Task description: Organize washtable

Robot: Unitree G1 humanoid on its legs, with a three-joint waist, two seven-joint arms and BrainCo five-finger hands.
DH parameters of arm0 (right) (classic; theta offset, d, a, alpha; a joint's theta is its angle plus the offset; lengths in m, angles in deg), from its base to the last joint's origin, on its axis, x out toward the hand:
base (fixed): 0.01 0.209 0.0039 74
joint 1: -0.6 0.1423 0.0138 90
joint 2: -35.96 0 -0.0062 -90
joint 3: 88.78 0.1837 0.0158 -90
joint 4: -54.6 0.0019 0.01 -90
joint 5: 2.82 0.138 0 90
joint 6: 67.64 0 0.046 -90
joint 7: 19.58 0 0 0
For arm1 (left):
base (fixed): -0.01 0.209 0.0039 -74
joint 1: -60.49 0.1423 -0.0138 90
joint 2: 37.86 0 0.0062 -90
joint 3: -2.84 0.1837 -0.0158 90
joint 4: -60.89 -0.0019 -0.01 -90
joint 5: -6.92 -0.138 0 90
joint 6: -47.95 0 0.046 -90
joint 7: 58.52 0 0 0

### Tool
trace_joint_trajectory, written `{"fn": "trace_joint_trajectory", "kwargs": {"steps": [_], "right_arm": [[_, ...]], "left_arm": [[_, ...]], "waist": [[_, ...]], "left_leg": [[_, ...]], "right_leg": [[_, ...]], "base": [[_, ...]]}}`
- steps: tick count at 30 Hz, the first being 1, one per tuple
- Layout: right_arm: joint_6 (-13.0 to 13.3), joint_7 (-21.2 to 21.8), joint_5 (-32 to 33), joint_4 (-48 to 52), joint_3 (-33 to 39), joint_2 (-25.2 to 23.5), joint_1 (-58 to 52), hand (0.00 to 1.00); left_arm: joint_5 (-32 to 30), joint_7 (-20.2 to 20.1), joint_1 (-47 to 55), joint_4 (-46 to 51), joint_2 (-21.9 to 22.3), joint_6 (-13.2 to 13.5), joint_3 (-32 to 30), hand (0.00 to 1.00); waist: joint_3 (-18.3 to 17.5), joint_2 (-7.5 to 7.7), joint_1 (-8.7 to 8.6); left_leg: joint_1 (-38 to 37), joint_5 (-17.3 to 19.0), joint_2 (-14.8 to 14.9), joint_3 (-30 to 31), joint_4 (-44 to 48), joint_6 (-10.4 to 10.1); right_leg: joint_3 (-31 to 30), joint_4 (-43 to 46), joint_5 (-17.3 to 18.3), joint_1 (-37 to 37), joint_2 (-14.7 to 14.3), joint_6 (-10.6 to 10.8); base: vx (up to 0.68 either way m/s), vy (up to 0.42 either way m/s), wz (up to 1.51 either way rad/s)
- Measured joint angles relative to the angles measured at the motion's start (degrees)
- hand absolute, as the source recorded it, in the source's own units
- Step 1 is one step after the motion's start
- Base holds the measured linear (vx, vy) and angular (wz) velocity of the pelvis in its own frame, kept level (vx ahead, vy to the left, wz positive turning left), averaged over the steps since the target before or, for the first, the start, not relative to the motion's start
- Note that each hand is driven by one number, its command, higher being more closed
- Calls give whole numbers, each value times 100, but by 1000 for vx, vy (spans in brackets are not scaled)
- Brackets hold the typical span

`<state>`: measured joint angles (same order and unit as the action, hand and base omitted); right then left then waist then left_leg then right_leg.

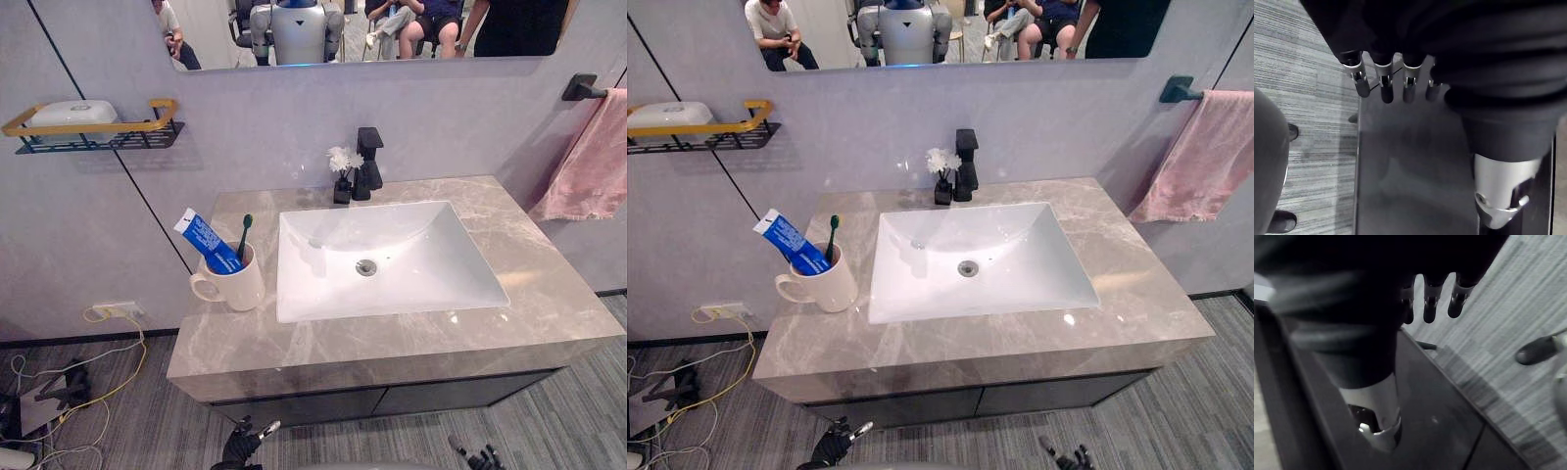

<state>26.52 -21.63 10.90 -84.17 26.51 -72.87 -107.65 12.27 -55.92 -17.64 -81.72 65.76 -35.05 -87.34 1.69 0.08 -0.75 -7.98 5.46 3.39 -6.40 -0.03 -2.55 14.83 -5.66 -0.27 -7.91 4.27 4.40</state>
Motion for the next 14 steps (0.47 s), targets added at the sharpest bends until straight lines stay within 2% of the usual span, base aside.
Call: {"fn": "trace_joint_trajectory", "kwargs": {"steps": [6,14], "right_arm": [[-20,96,-110,-399,-218,155,230,0],[-4,80,-153,-667,-481,225,493,0]], "left_arm": [[-2,7,-109,-118,-41,34,-2,0],[-98,22,-256,-222,-152,75,-8,0]], "waist": [[92,37,18],[285,180,24]], "left_leg": [[1,-1,-18,114,-29,0],[-63,-6,-60,166,-118,4]], "right_leg": [[102,-3,4,-37,2,4],[157,-26,13,-74,26,17]], "base": [[4,1,9],[-1,3,1]]}}
